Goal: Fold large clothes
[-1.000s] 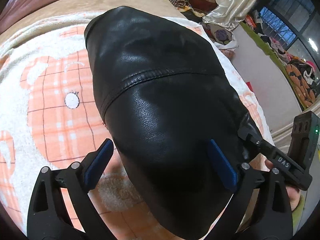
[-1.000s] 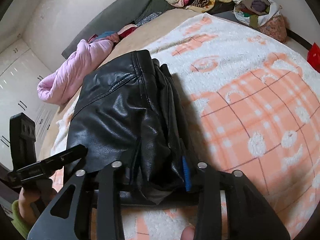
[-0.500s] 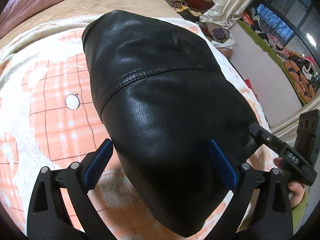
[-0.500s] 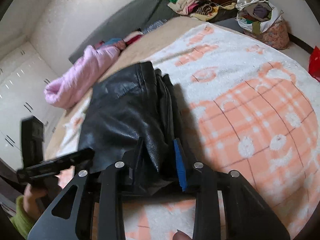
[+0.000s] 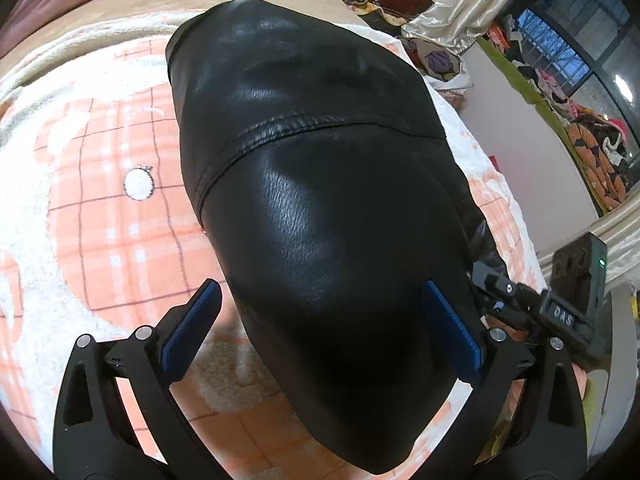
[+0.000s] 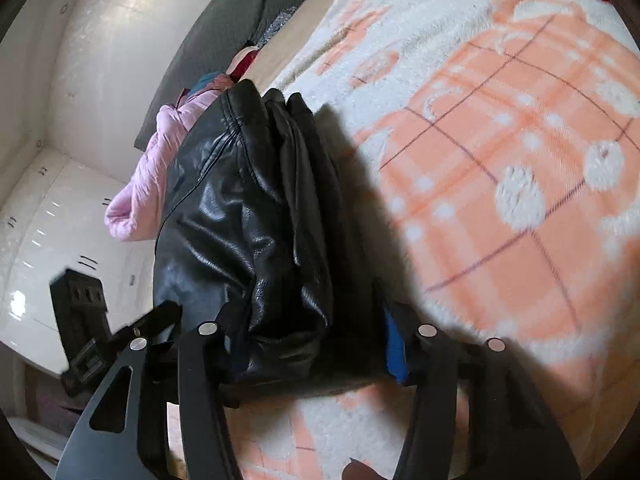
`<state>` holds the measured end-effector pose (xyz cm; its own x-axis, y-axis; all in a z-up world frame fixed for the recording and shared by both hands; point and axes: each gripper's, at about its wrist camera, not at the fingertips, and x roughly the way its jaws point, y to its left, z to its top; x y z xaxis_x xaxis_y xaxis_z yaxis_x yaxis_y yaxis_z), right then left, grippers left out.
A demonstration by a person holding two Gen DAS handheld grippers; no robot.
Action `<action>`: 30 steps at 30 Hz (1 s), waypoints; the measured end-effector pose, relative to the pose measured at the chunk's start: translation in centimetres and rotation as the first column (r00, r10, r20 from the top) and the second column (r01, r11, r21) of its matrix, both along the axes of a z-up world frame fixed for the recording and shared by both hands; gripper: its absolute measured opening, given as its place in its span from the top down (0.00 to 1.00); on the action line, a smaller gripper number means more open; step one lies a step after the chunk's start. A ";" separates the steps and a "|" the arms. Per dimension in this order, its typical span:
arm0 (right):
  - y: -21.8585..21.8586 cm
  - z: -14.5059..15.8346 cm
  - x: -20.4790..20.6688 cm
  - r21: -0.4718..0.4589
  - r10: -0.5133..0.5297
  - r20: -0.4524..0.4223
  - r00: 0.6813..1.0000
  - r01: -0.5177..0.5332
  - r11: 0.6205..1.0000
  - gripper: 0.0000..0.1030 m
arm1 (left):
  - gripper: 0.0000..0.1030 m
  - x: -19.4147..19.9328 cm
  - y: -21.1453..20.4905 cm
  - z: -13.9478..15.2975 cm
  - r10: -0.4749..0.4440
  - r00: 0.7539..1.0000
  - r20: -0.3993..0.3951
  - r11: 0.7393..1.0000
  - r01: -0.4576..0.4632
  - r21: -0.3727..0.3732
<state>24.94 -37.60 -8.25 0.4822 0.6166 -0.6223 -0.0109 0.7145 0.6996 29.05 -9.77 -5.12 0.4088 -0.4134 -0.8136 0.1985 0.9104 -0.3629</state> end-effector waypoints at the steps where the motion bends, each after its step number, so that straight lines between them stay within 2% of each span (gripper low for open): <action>1: 0.4 0.3 -0.3 -0.008 -0.003 0.003 1.000 0.003 1.000 0.53 | 0.10 0.0 0.3 0.1 -0.002 1.000 0.002 1.000 0.001 0.011; 6: 3.2 0.4 -3.0 0.063 0.014 -0.012 1.000 -0.013 0.998 0.53 | 0.10 -0.1 2.4 0.5 0.007 1.000 0.012 0.998 -0.008 0.057; 7: 3.9 0.4 -3.7 0.050 0.004 -0.003 1.000 -0.004 0.999 0.53 | 0.09 -0.1 2.5 0.5 0.007 1.000 0.009 0.998 -0.007 0.060; 10: 5.1 1.2 -4.2 -0.068 -0.010 0.038 0.999 0.012 0.998 0.51 | 0.09 -0.2 2.7 -0.3 0.002 1.000 -0.006 0.999 -0.001 0.054; 11: 5.0 1.3 -4.1 -0.066 -0.004 0.038 0.999 0.006 0.998 0.49 | 0.09 -0.2 2.8 -0.5 0.012 1.000 -0.004 0.999 -0.011 0.049; 12: 4.5 1.6 -4.0 -0.058 -0.004 0.030 1.000 0.006 0.998 0.29 | 0.09 -0.2 3.0 -0.5 0.013 1.000 -0.002 0.999 -0.013 0.045; 13: 3.9 2.0 -3.9 -0.065 -0.019 0.016 1.000 0.020 0.998 0.15 | 0.09 -0.3 3.0 -0.5 0.014 1.000 0.001 0.999 -0.014 0.040; 14: 3.1 2.7 -4.1 -0.056 -0.048 0.036 0.998 0.050 0.997 0.12 | 0.09 -0.4 3.1 -0.5 0.014 1.000 0.008 0.999 -0.014 0.033; 17: 1.1 5.4 -4.1 0.003 -0.120 0.143 0.982 0.120 0.993 0.12 | 0.09 -0.6 3.2 -0.4 0.005 1.000 0.021 0.999 -0.006 0.045; 19: 1.3 7.6 -2.7 -0.046 -0.116 0.210 0.971 0.128 0.991 0.12 | 0.09 -0.8 2.9 -0.3 0.004 1.000 0.027 0.998 -0.006 0.054; 22: 3.5 9.4 1.3 -0.181 -0.025 0.243 0.970 0.070 0.981 0.18 | 0.09 -0.9 2.4 0.2 -0.002 0.999 0.046 0.996 -0.002 0.086; 23: 4.1 9.5 2.5 -0.206 -0.010 0.244 0.970 0.062 0.977 0.24 | 0.09 -0.9 2.2 0.4 -0.003 0.999 0.052 0.995 -0.002 0.096; 24: 4.5 9.5 3.8 -0.230 0.001 0.237 0.971 0.055 0.972 0.25 | 0.09 -1.0 2.1 0.4 -0.007 0.999 0.053 0.995 0.002 0.101; 27: 6.5 8.1 9.5 -0.336 0.027 0.145 0.989 0.024 0.942 0.25 | 0.09 -0.9 1.5 0.7 -0.018 0.999 0.050 0.994 0.012 0.110; 28: 6.4 7.5 10.1 -0.366 0.026 0.119 0.993 0.019 0.930 0.28 | 0.09 -0.9 1.4 0.8 -0.019 0.999 0.049 0.994 0.013 0.110; 29: 6.8 7.0 10.7 -0.379 0.038 0.098 0.994 0.002 0.925 0.44 | 0.09 -1.0 1.4 0.8 -0.023 0.999 0.049 0.994 0.017 0.108; 30: 7.2 6.3 10.9 -0.357 0.074 0.086 0.994 -0.039 0.933 0.71 | 0.09 -1.1 1.5 0.9 -0.025 0.998 0.049 0.994 0.020 0.105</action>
<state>35.87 -30.38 -1.90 0.5215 0.3926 -0.7576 -0.1128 0.9118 0.3948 28.00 -8.25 -4.22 0.4419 -0.3366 -0.8315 0.2353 0.9380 -0.2547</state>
